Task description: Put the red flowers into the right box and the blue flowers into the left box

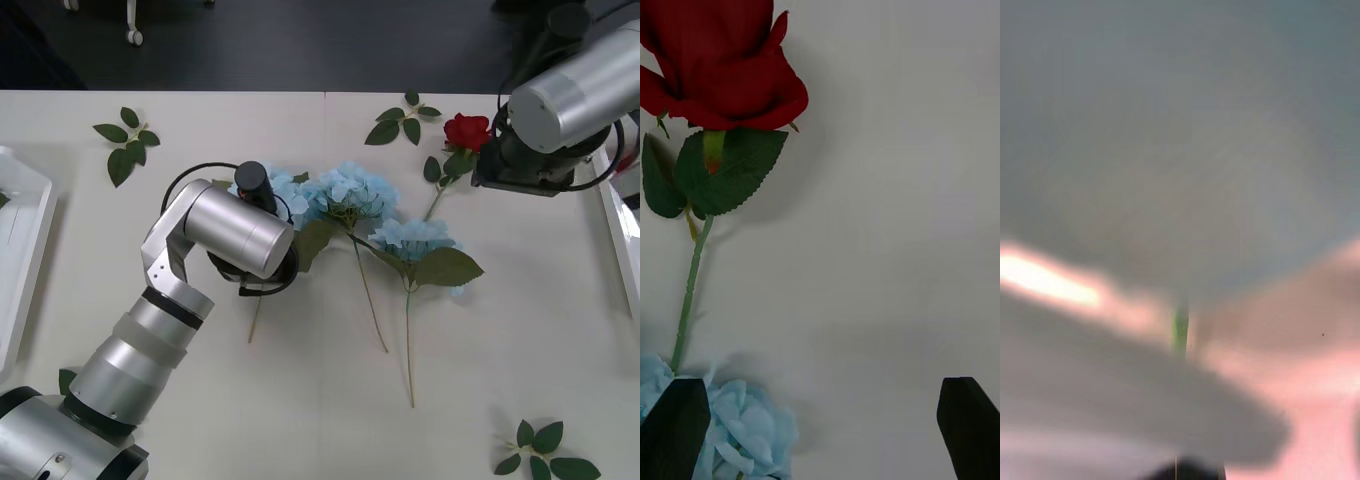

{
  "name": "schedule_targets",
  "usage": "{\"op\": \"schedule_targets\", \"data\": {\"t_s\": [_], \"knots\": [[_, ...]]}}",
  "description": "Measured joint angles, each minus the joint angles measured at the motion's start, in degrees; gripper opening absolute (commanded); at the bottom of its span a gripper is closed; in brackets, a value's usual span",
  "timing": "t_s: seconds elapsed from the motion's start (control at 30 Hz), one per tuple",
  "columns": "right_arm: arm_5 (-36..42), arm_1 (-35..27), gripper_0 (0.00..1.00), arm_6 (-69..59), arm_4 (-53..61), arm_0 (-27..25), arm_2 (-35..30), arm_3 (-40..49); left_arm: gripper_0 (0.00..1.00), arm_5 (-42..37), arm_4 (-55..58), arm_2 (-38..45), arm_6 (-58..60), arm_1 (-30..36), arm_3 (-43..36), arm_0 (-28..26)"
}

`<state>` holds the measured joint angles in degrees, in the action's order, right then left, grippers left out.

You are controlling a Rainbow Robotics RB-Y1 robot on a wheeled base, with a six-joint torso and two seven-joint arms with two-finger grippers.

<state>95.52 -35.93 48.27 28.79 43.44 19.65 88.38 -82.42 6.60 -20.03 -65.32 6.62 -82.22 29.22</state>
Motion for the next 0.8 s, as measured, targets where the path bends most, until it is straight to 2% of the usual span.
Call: {"op": "schedule_targets", "data": {"t_s": [0.1,0.2,0.43,0.8], "knots": [[-1.29,2.93,0.90,-0.17,-1.73,2.26,0.21,-5.54,0.00,-0.18,1.90,1.49,0.01,0.18,-2.40,-0.04],[-3.15,5.55,0.89,-2.49,-3.23,4.02,0.08,-10.29,0.00,-1.46,4.33,3.26,0.13,1.39,-8.68,-0.87],[-6.35,9.19,0.89,-6.64,-4.98,5.74,0.04,-17.07,0.00,-4.66,6.69,8.70,2.05,6.06,-27.66,-7.69],[-8.91,13.61,0.90,-7.22,-6.45,5.74,0.03,-22.95,0.00,-7.23,7.02,22.79,3.00,9.06,-46.97,-17.50]]}}
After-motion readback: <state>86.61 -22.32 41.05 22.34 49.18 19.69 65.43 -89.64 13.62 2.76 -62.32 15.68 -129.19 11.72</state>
